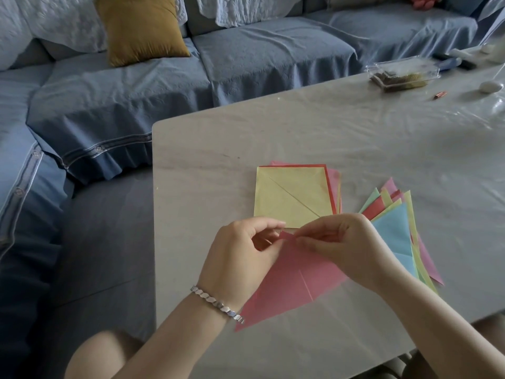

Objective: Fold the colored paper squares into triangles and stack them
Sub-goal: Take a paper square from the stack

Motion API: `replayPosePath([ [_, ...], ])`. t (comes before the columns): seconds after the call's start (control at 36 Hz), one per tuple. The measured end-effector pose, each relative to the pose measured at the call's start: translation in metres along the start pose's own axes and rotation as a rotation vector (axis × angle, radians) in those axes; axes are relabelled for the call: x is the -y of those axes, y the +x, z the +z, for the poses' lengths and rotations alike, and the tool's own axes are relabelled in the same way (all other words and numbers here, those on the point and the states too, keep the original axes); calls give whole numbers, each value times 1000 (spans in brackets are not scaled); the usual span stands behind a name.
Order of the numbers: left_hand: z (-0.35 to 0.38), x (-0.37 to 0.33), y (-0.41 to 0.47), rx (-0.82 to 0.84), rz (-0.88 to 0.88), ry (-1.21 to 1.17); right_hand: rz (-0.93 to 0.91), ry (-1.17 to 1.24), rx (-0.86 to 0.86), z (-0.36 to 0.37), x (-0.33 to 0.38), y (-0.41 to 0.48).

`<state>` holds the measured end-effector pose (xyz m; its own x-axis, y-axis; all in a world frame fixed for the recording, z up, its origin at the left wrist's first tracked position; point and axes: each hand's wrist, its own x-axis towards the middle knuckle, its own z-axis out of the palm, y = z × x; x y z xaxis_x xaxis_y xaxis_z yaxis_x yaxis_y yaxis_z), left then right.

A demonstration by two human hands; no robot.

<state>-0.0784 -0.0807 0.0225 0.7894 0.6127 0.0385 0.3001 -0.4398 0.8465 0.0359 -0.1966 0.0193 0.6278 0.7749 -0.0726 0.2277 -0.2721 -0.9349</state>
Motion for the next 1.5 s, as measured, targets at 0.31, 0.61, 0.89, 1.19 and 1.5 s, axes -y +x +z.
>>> replayPosePath([
  [0.31,-2,3,0,31,-17,-17,-79,-177,70,-3,-1,4],
  [0.61,3,32,3,-77,-354,-365,-423,-657,-142,16,-28,2],
  [0.89,24,104,-11,-226,-612,-226,-314,-901,290,62,-97,-12],
  [1.19,24,108,-8,-186,-542,-109,-197,-1139,105,56,-124,4],
  [1.5,24,112,-8,-181,-543,-138,-130,-1120,180,47,-110,69],
])
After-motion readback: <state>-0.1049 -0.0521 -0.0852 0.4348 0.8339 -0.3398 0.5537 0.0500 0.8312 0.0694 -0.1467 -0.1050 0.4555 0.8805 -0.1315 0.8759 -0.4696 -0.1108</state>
